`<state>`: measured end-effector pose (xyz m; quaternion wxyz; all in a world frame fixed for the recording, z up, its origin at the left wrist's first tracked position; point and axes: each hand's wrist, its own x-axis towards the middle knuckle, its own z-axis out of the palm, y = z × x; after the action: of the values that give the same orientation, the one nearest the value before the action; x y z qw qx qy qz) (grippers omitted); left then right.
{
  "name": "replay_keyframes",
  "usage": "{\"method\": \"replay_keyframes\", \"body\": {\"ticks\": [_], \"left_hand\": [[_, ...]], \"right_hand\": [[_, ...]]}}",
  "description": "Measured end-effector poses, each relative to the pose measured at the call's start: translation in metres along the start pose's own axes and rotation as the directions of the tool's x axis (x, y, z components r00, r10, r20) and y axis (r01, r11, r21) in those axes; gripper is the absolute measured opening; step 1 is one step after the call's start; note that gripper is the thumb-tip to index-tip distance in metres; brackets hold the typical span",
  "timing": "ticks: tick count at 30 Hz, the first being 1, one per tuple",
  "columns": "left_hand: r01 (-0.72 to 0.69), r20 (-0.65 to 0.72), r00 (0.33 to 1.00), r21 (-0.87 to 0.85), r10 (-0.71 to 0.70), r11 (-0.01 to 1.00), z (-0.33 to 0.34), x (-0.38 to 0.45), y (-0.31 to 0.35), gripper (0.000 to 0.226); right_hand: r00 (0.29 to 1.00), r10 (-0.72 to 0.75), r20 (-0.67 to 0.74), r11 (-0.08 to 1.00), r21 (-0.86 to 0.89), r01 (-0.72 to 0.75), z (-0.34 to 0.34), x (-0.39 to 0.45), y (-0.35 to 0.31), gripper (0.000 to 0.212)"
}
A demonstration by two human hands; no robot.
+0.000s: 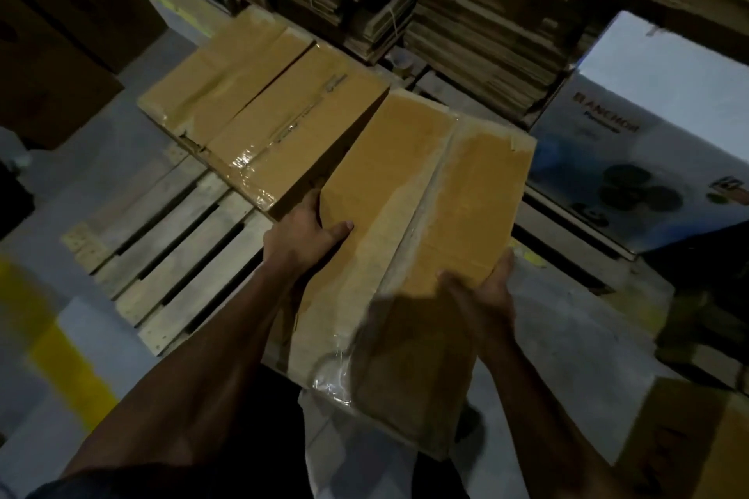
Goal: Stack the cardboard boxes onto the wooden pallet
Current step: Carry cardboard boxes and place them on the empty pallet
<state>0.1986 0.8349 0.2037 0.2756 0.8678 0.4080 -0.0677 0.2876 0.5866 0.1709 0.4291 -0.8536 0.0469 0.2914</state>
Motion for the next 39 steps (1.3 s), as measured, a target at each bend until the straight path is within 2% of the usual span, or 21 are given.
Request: {"method": "replay_keyframes", "body": {"ticks": [2,5,8,13,17,21,25,28,30,35,39], "left_hand": [[-0.002,0.016,1.0,0.023,0.001,1.0,0.012,0.036,-0.018,0.071],[-0.011,0.033,0.999,0.032,0.009,0.999,0.033,0.087,-0.047,0.073],[-0.018,0.03,0.999,0.028,0.017,0.999,0.057,0.136,-0.073,0.079],[-0.036,0.044,0.998,-0.05,0.038,0.998,0.09,0.205,-0.106,0.081],[-0.053,0.022,0.998,-0.082,0.055,0.995,0.108,0.251,-0.114,0.077],[-0.08,-0.003,0.997,-0.074,0.08,0.994,0.12,0.295,-0.112,0.077],[-0.157,0.066,0.985,-0.068,0.162,0.985,0.133,0.342,-0.118,0.079],[-0.251,0.212,0.956,0.227,0.204,0.941,0.154,0.356,-0.151,0.085],[-0.277,0.248,0.948,0.326,0.201,0.904,0.167,0.351,-0.176,0.095],[-0.293,0.23,0.948,0.369,0.219,0.882,0.166,0.334,-0.199,0.099],[-0.204,0.226,0.964,0.285,0.141,0.937,0.154,0.314,-0.215,0.102]], "right_hand": [[1.0,0.017,-0.014,1.0,-0.009,-0.017,0.03,0.025,0.001,0.121],[0.997,0.007,-0.072,1.0,0.022,-0.005,0.072,0.057,0.007,0.115],[0.997,0.029,-0.073,0.999,0.038,-0.027,0.113,0.091,0.017,0.113],[0.99,0.015,-0.138,0.998,0.056,-0.007,0.165,0.142,0.03,0.112],[0.983,0.028,-0.179,0.999,0.039,-0.021,0.189,0.175,0.029,0.113],[0.977,-0.026,-0.212,0.999,0.023,0.031,0.207,0.215,0.024,0.119],[0.978,-0.016,-0.209,0.992,0.119,0.041,0.24,0.25,0.031,0.129],[0.99,-0.023,-0.136,0.986,0.159,0.045,0.272,0.274,0.044,0.127],[0.989,-0.024,-0.147,0.985,0.164,0.048,0.281,0.285,0.051,0.123],[0.992,-0.014,-0.128,0.98,0.194,0.039,0.28,0.291,0.062,0.122],[0.989,0.052,-0.136,0.985,0.172,-0.029,0.282,0.291,0.059,0.12]]}}
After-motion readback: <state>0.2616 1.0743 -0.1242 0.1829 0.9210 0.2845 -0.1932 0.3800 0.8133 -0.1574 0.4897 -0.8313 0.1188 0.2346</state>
